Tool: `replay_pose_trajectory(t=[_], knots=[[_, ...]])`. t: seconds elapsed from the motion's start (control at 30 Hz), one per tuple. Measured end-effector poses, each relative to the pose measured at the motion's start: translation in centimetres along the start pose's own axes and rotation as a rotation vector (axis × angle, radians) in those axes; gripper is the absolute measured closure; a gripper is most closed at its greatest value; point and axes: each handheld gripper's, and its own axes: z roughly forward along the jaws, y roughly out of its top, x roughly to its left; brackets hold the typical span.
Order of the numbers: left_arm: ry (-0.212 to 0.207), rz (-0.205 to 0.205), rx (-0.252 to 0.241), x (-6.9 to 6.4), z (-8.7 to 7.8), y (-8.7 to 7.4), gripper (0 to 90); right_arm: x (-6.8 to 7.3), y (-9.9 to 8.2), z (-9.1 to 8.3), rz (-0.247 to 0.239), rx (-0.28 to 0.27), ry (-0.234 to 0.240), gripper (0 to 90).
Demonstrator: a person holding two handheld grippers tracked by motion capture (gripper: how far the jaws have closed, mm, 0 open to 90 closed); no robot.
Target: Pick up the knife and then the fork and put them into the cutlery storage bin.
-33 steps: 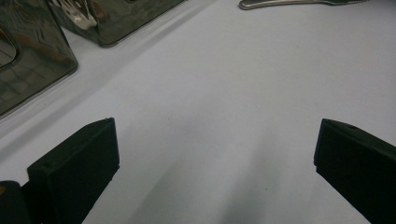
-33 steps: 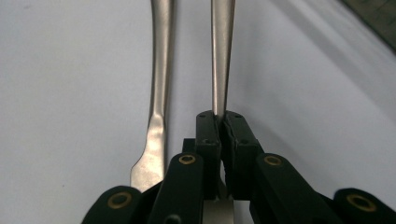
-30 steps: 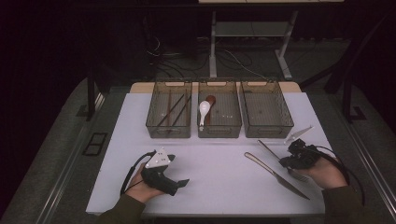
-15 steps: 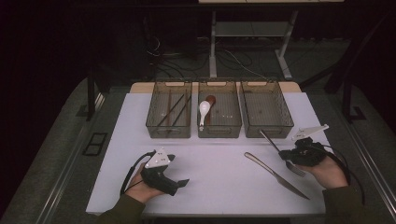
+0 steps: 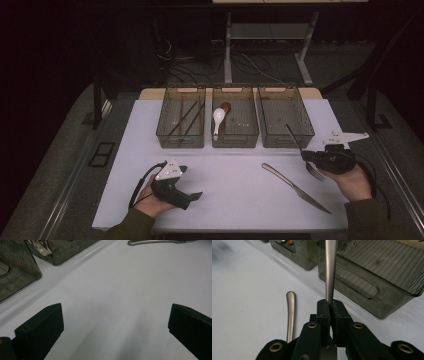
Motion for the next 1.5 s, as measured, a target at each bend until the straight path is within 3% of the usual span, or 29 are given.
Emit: replay_pose_trajectory(t=[0.6,0.8,1.27,1.5], knots=[[-0.002,-0.003,0.002,0.0,0.0,0.0,0.0,-1.3,2.7,0.0,0.044,-0.155,-0.047,85.1],[-0.014,-0.001,0.0,0.1,0.0,-0.1,0.0,-1.7,4.3,0.4,0.016,-0.165,-0.072,85.1],[-0.017,-0.006,-0.001,0.0,0.1,-0.1,0.0,-4.3,8.1,2.5,0.069,-0.205,-0.123,85.1],[-0.019,-0.002,-0.001,0.0,0.1,-0.1,0.0,-5.4,9.4,4.7,0.064,-0.162,-0.17,85.1]])
